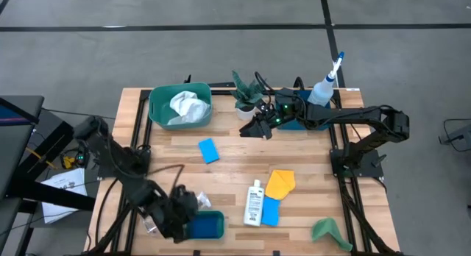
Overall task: Pick & Place Kitchen Items
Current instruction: Put the transparent spray bottle into the blue bin
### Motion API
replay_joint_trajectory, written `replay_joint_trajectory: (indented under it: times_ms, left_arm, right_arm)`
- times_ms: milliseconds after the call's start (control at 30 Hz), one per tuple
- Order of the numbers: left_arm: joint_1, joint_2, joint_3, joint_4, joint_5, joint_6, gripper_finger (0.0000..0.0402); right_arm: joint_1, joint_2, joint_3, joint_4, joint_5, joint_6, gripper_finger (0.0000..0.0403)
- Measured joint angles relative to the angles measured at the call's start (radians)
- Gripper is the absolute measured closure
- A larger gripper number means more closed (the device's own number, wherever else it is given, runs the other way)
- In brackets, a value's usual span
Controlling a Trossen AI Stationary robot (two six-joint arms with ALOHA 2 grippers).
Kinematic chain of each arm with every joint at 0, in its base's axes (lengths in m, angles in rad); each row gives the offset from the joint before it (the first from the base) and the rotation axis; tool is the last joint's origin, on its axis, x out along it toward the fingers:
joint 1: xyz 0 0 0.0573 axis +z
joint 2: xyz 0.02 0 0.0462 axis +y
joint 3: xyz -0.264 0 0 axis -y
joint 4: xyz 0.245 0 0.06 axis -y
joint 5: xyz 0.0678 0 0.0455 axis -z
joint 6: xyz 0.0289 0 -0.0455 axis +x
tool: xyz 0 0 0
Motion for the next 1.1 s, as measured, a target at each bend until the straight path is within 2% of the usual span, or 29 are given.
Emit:
replay_joint_trajectory:
  times_ms: [133,300,433,533,633,700,900,1100]
  left_arm:
    - [0.057,-0.093,0.000,-0.132,0.031,-0.051,0.0347]
    - [0.196,-0.162,0.000,-0.183,0.088,-0.007,0.0235]
    - [0.312,-0.151,-0.013,-0.182,0.239,0.161,0.0139]
    - [0.377,-0.142,-0.078,-0.087,0.407,0.250,0.0095]
    - [0.414,-0.142,-0.163,0.006,0.551,0.320,0.0083]
    - [0.436,-0.142,-0.222,0.028,0.612,0.354,0.0085]
    - [0.492,-0.142,-0.394,0.193,0.685,0.331,0.0103]
    - [0.507,-0.142,-0.506,0.312,0.701,0.283,0.0113]
  right_arm:
    - [0.000,0.000,0.000,0.005,0.003,0.000,0.0159]
    - [0.000,0.000,0.000,0.015,0.006,0.000,0.0159]
    - [0.000,0.000,0.000,0.014,0.006,-0.001,0.0159]
    - [0.000,0.000,0.000,0.013,0.006,-0.001,0.0159]
    - [0.002,0.000,0.000,0.012,0.002,-0.002,0.0159]
    - [0.007,0.000,0.000,0.011,0.002,-0.011,0.0159]
    - [0.028,0.000,0.000,-0.024,0.000,-0.028,0.0159]
    - [0.036,0.000,0.000,-0.033,0.002,-0.022,0.0159]
